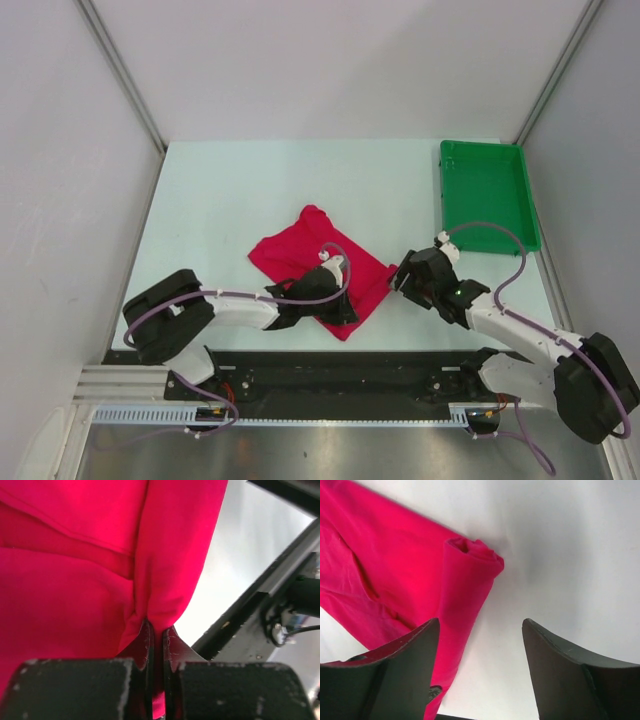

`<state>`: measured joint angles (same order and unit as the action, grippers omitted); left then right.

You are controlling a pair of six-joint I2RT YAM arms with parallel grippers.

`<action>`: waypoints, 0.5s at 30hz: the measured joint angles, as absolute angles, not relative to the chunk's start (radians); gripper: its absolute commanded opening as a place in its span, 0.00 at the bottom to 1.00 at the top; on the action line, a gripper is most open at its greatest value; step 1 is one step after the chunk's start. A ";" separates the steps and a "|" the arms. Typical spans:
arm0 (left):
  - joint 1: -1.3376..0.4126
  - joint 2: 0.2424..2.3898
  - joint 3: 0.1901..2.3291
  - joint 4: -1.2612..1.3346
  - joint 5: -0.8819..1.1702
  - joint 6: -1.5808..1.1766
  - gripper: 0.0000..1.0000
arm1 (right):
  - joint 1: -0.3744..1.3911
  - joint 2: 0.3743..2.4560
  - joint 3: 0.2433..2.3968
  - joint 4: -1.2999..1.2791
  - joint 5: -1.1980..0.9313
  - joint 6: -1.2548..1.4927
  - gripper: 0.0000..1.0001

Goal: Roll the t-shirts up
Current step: Roll the T-shirt to the center of the board.

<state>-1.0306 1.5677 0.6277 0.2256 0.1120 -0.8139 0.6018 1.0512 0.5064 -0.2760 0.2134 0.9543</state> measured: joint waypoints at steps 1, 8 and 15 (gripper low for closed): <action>-1.022 1.570 0.617 0.251 0.129 -0.831 0.00 | 0.609 1.057 0.501 -0.271 0.214 0.963 0.70; -0.983 1.586 0.583 0.329 0.205 -0.896 0.00 | 0.638 1.103 0.487 -0.191 0.225 0.996 0.59; -0.971 1.586 0.583 0.329 0.223 -0.900 0.00 | 0.638 1.211 0.484 -0.097 0.219 0.998 0.55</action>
